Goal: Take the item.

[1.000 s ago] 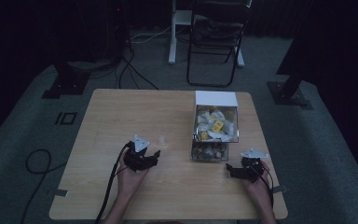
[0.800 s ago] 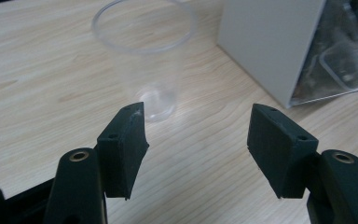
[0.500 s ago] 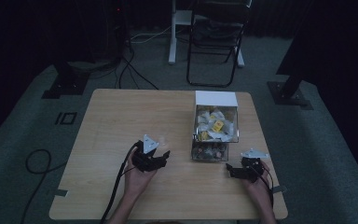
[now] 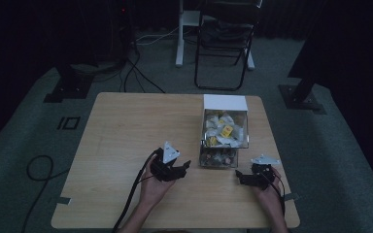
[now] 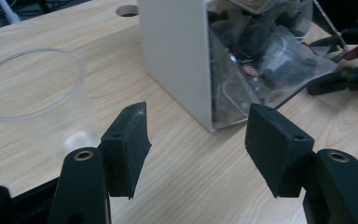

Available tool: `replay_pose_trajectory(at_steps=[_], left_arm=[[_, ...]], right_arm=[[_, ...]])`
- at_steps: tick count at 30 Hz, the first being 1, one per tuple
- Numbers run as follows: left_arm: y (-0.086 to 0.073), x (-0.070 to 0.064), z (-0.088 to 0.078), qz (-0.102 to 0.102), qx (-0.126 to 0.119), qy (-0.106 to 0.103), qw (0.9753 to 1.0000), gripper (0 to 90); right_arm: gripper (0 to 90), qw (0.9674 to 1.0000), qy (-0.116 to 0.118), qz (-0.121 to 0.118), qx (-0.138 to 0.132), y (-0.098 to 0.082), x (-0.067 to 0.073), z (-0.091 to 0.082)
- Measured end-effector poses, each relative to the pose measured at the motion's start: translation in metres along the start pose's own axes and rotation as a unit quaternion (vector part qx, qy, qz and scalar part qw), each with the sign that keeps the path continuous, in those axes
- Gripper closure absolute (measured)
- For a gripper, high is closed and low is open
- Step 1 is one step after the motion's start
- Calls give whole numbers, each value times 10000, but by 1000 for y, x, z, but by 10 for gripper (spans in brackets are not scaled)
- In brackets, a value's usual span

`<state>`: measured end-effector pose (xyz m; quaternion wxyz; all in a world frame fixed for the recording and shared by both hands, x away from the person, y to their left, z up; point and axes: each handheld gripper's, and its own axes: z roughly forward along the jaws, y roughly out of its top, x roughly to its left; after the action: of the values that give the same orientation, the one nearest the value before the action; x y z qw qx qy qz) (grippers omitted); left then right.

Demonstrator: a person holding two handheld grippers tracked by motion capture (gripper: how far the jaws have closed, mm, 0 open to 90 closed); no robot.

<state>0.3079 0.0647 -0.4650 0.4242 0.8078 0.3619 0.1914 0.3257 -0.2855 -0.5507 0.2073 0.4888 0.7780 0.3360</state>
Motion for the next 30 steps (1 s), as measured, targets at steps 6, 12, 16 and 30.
replay_pose_trajectory(at_steps=[6, 12, 16, 30], left_arm=[[1, -5, 3, 65, 17, -63, 10000, 407], [3, -14, 6, 100, -27, -85, 9999, 406], [5, -21, 10, 104, -42, -157, 9998, 406], [12, -48, 26, 314, -157, -448, 9984, 405]], right_arm=[[124, 10000, 0, 2, 0, 0, 0, 0], [124, 10000, 0, 1, 0, 0, 0, 0], [124, 10000, 0, 0, 0, 0, 0, 0], [124, 10000, 0, 0, 0, 0, 0, 0]])
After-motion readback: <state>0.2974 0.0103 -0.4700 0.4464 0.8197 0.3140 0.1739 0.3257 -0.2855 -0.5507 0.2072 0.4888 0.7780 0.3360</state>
